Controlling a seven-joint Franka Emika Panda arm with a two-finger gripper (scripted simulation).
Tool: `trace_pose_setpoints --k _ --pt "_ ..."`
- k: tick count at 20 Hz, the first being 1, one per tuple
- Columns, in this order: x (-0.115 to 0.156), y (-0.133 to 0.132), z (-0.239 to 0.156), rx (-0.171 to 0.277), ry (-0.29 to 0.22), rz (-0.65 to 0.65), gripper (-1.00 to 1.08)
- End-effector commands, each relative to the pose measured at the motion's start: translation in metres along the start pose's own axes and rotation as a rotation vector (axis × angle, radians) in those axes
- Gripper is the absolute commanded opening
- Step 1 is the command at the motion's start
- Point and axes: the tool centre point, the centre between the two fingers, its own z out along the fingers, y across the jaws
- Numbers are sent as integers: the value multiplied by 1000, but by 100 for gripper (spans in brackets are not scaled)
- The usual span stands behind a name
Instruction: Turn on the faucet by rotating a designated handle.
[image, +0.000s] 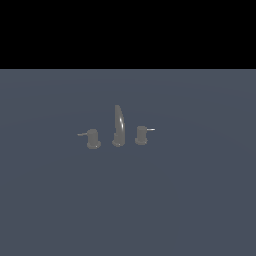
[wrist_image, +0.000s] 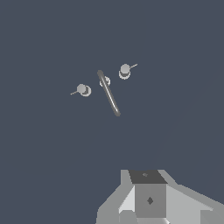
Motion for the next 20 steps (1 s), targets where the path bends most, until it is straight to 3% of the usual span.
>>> trace_pose_setpoints --k 1,10,20 --pt "20 -3 12 13 -5 60 -100" --pt "90 -11 64 44 -22 282 -100" --pt "159 -9 139 49 -30 540 -100"
